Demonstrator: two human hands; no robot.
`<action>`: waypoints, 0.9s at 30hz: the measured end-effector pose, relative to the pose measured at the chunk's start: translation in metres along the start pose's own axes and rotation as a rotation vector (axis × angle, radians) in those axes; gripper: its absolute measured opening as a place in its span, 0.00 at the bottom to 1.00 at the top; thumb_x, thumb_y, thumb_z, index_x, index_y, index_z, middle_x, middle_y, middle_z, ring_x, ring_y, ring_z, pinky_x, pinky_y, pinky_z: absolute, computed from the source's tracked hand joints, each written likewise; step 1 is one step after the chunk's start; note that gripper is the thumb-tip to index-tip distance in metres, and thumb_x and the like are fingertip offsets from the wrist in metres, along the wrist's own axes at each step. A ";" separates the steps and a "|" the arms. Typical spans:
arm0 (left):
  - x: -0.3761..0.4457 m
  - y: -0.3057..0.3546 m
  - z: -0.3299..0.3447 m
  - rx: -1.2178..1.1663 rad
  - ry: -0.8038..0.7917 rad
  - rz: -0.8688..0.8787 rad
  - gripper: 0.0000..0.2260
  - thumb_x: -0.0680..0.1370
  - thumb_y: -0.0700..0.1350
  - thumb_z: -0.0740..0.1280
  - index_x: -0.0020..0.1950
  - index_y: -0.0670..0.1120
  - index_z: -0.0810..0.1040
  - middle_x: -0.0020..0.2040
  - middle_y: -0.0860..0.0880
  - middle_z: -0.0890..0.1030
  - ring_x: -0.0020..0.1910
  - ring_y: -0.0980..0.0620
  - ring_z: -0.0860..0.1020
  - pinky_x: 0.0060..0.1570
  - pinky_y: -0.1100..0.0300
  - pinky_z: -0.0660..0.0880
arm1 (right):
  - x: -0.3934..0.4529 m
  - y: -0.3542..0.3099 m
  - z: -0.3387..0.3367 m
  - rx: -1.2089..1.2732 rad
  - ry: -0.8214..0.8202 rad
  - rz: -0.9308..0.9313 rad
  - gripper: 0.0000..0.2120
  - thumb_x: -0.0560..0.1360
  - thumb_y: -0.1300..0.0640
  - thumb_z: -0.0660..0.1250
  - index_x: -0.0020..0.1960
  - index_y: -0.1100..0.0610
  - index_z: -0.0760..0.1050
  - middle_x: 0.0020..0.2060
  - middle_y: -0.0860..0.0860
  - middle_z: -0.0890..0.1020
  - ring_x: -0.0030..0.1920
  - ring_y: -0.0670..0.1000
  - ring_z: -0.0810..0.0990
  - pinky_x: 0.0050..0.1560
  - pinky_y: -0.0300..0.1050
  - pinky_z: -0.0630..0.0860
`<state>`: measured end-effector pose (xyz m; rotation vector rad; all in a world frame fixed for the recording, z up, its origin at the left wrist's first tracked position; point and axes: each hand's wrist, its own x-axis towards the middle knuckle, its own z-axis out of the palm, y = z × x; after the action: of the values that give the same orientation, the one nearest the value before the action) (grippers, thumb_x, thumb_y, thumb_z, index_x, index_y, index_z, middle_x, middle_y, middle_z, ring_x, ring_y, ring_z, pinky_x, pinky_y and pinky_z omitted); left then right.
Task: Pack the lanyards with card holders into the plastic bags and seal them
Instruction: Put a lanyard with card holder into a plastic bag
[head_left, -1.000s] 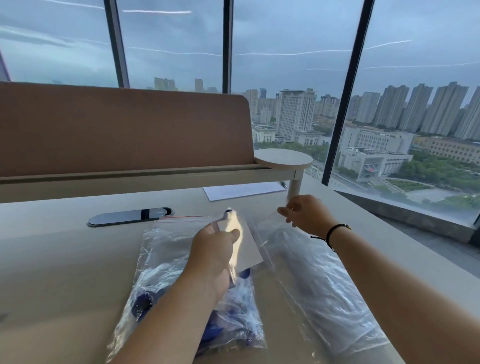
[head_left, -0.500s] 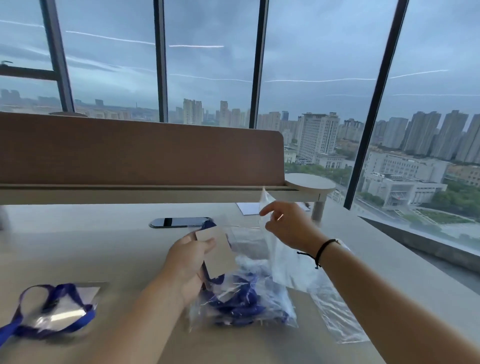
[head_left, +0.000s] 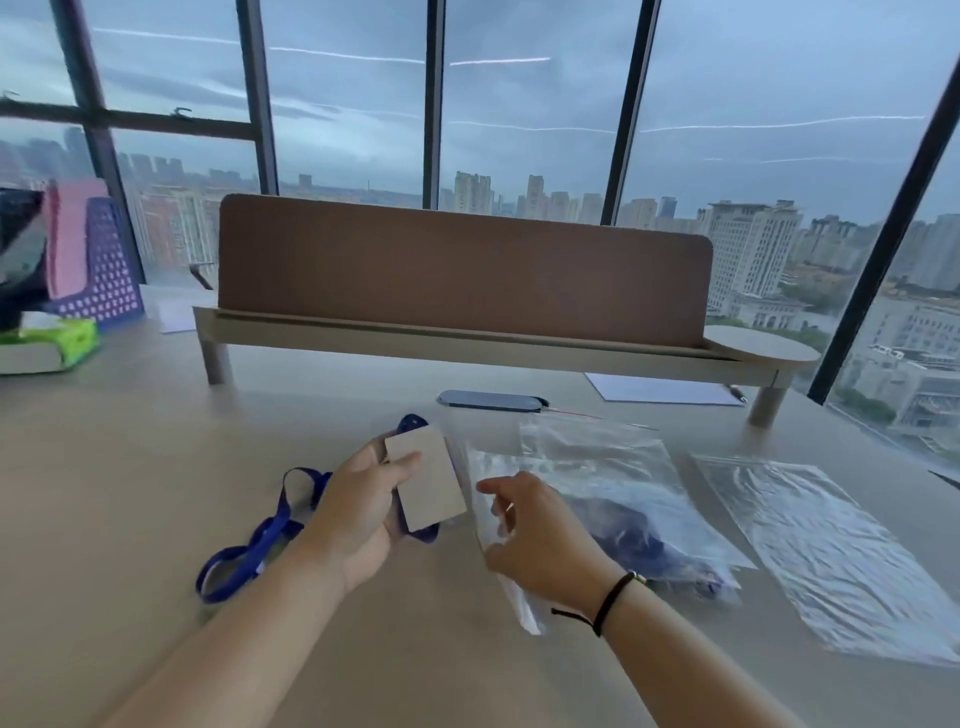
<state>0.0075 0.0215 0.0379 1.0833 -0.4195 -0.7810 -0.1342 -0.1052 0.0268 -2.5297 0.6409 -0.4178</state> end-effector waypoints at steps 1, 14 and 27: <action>-0.002 -0.001 -0.004 -0.016 -0.008 -0.002 0.13 0.82 0.40 0.62 0.66 0.43 0.76 0.62 0.32 0.79 0.60 0.31 0.79 0.48 0.47 0.75 | -0.001 -0.004 0.008 0.002 0.005 0.000 0.30 0.69 0.59 0.71 0.70 0.46 0.70 0.51 0.45 0.75 0.45 0.44 0.75 0.43 0.30 0.71; -0.014 -0.018 -0.001 -0.257 -0.081 -0.161 0.15 0.81 0.38 0.62 0.67 0.43 0.76 0.56 0.41 0.84 0.55 0.41 0.82 0.46 0.50 0.76 | -0.026 -0.007 0.029 0.262 0.185 0.111 0.31 0.72 0.60 0.68 0.69 0.42 0.61 0.39 0.46 0.81 0.39 0.43 0.80 0.40 0.33 0.77; -0.011 -0.022 -0.005 0.180 -0.070 0.184 0.15 0.81 0.37 0.64 0.62 0.53 0.79 0.56 0.43 0.84 0.55 0.35 0.80 0.40 0.51 0.74 | -0.019 0.000 0.020 0.706 0.296 0.246 0.18 0.74 0.65 0.70 0.58 0.48 0.72 0.40 0.51 0.86 0.39 0.49 0.85 0.43 0.46 0.83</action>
<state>-0.0044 0.0274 0.0162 1.1683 -0.6497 -0.6277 -0.1418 -0.0881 0.0065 -1.7155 0.7400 -0.7775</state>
